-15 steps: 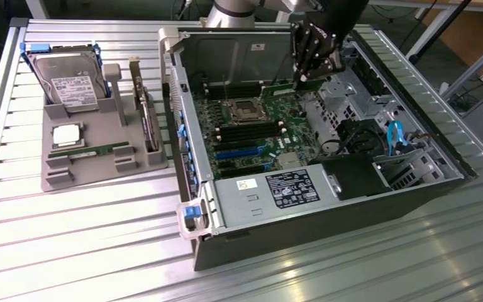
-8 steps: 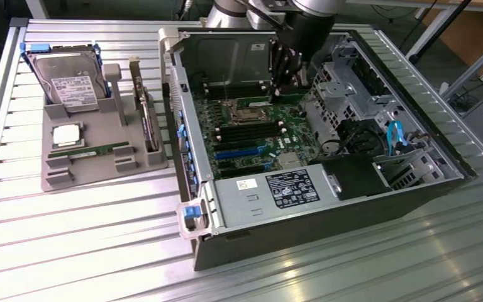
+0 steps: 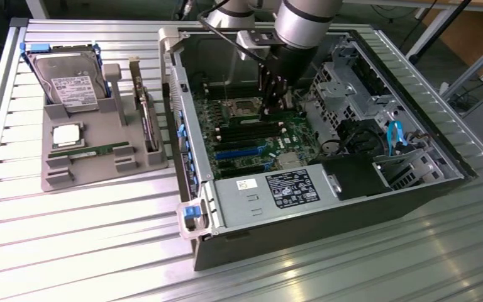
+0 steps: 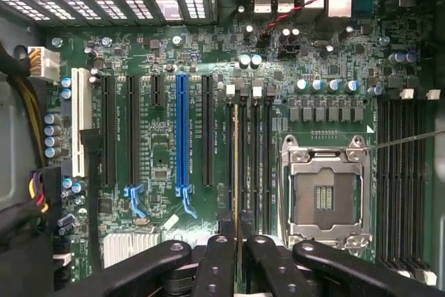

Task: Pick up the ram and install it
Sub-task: 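Insert the ram into the slot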

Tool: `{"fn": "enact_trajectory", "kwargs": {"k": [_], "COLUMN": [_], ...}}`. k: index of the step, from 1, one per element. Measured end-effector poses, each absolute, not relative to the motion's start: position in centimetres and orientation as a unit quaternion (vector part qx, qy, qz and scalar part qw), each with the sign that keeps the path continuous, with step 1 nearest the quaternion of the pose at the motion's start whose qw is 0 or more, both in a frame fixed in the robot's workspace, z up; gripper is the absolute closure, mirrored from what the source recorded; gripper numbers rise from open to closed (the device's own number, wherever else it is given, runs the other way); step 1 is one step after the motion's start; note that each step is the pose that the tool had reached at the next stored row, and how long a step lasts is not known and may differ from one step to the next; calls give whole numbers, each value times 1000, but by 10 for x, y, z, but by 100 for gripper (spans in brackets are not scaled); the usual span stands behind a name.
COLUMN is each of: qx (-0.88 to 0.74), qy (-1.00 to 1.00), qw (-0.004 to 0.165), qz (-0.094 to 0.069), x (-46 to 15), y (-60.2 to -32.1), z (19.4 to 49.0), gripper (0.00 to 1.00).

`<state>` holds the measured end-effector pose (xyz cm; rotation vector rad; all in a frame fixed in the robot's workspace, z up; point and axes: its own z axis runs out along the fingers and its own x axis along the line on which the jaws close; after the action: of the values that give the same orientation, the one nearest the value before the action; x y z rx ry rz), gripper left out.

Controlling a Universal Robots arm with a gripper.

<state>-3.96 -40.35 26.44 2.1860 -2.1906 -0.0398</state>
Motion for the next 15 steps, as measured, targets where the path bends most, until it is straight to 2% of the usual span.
{"fn": "enact_trajectory", "kwargs": {"k": [9, 15], "qx": [701, 705], "qy": [-713, -708], "qw": [23, 23], "qz": [-13, -13], "x": [-47, -47], "y": [-404, -404], "z": [234, 238], "gripper": [87, 87]}}
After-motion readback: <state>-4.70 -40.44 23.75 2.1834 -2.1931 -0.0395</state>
